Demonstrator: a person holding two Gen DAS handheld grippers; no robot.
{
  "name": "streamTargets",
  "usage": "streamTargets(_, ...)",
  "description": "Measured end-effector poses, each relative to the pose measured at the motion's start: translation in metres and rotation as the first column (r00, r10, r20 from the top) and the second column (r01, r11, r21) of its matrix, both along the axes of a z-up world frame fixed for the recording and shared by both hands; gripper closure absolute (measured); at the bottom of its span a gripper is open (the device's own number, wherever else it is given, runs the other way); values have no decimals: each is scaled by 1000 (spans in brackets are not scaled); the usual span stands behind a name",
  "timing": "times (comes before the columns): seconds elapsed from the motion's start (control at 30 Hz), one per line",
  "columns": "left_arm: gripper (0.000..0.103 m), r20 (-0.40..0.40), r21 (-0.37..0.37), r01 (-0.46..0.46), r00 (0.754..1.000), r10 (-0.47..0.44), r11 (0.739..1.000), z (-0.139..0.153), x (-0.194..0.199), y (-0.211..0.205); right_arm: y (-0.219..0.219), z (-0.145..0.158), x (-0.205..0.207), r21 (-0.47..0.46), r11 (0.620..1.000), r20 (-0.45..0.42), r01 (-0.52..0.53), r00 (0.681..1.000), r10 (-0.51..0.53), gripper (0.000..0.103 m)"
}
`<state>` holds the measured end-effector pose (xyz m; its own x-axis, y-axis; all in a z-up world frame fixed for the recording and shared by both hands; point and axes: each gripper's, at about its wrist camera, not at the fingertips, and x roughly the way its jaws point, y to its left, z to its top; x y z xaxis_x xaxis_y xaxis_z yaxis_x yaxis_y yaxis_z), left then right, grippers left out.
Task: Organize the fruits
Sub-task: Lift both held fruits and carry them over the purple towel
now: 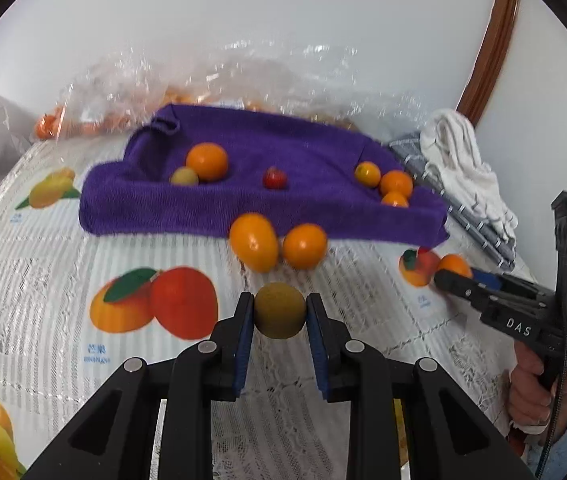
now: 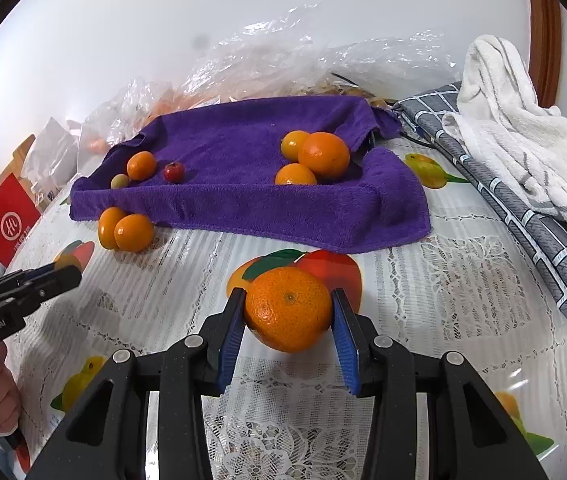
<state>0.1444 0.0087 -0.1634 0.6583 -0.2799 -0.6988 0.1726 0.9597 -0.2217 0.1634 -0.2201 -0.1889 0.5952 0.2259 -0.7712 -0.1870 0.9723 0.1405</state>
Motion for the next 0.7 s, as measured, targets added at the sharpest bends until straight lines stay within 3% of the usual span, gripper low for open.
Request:
streamTargets(0.43, 78, 149, 2, -57, 987, 56, 998, 21, -14, 9, -10, 4, -5, 62, 998, 3, 28, 1000, -28, 61)
streamTargets(0.7, 78, 130, -37, -131, 982, 135, 991, 33, -12, 32, -5, 26, -2, 47, 998, -4, 48, 999, -48, 61)
